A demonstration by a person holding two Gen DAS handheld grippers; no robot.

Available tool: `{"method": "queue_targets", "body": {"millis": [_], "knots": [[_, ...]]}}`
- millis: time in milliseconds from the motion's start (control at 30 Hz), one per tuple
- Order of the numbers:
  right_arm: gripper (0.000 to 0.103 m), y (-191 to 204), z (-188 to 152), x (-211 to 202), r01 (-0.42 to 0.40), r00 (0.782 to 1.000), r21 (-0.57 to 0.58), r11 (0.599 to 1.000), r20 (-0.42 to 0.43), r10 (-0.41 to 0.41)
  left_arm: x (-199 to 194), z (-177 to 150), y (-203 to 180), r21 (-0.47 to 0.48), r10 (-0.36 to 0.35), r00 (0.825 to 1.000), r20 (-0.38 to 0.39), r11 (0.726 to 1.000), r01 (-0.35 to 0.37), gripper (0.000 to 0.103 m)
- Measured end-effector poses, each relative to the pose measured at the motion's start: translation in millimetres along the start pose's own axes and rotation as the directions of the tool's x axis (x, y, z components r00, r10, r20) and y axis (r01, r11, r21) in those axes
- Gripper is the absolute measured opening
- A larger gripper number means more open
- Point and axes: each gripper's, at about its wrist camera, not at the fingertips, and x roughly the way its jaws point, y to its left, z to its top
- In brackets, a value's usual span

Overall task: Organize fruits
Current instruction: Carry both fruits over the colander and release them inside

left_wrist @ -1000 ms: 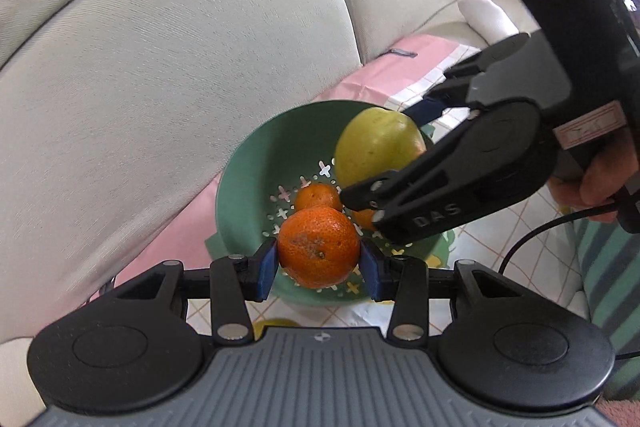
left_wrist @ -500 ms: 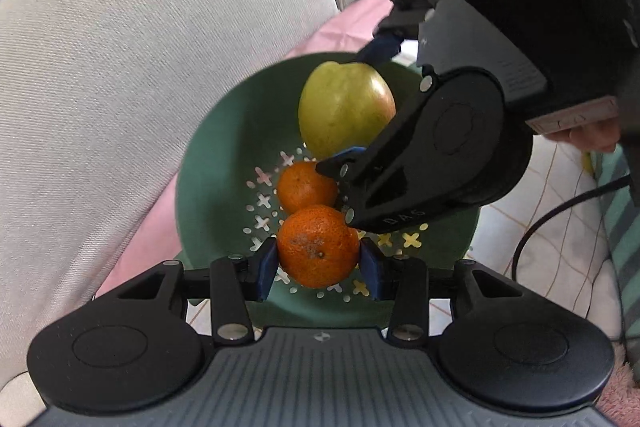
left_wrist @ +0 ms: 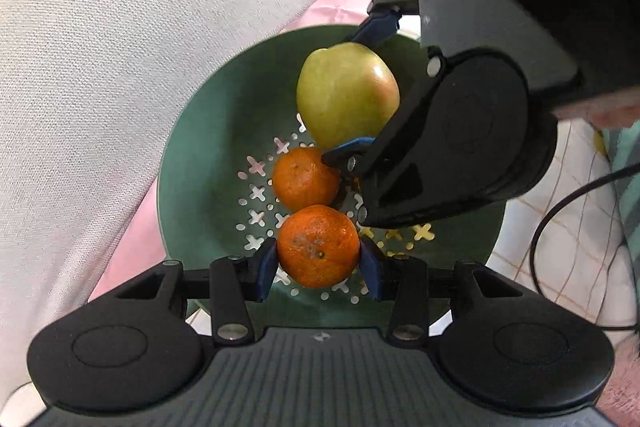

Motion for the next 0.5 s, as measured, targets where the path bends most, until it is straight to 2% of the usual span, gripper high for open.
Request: {"method": "queue_targets", "body": {"millis": [300,500], "knots": [[0.068,2.2,-5.2,7.1,-0.03,0.998,-0.014,0.999,-0.047,0.029,1.3,-5.9,7.0,-0.05,-0.032,0.999,-0.012,0.998,0.031,0.049],[0.068,4.3,-5.9,0.8,-0.018,1.0,-0.019,1.0,-0.02,0.017,5.2,-4.5,17.2,-0.109,-0.034,0.999,-0.023,0.994,0.032,0.049]]}}
